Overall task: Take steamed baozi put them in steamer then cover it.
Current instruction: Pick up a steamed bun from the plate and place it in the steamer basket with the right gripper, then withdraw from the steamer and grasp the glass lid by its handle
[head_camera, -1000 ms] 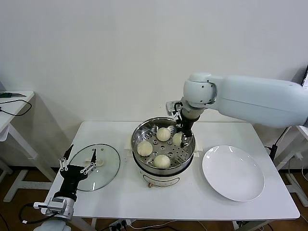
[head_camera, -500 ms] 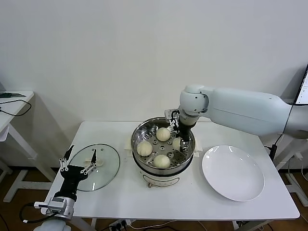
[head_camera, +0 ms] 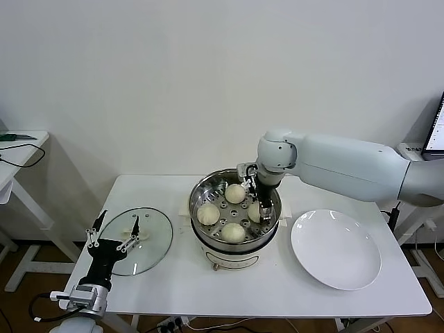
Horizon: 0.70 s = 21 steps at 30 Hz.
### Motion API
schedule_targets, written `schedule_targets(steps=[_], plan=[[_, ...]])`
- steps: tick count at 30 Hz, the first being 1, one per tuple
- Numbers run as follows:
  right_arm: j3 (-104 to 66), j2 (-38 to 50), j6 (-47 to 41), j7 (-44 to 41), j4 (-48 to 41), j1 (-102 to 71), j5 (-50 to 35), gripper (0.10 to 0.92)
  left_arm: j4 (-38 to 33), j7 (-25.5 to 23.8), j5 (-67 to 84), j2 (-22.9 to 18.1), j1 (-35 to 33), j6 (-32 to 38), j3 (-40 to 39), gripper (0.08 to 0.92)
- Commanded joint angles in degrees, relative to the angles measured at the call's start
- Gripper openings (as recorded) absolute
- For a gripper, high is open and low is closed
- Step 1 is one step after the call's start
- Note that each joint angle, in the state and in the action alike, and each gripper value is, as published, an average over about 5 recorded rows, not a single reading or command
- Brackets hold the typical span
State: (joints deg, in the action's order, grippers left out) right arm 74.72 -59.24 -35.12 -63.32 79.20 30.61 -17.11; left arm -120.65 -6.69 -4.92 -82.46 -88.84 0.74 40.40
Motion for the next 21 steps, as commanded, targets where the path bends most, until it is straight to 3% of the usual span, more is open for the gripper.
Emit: schedule_targets(steps=[1, 14, 17, 21], plan=[[-2.1, 0.6, 0.3, -0.1, 0.2, -0.3, -0.4, 0.812, -0.2, 0.1, -0.2, -0.1, -0.2, 0.1, -0.1, 0.823], [-15.0, 13.5, 1.4, -1.4, 4.7, 4.5, -7.7, 0.823, -2.3, 0.3, -0.7, -0.6, -1.3, 0.0, -0.6, 0.823], [-20.4, 17.9, 2.6, 1.6, 5.7, 0.7, -9.2, 0.823, -2.7, 0.3, -0.8, -0.7, -1.4, -0.1, -0.7, 0.823], [-27.7, 23.2, 7.8, 13.1, 6.4, -6.0, -14.2, 0.823, -3.0, 0.3, -0.7, -0.9, -1.1, -0.2, -0.9, 0.823]])
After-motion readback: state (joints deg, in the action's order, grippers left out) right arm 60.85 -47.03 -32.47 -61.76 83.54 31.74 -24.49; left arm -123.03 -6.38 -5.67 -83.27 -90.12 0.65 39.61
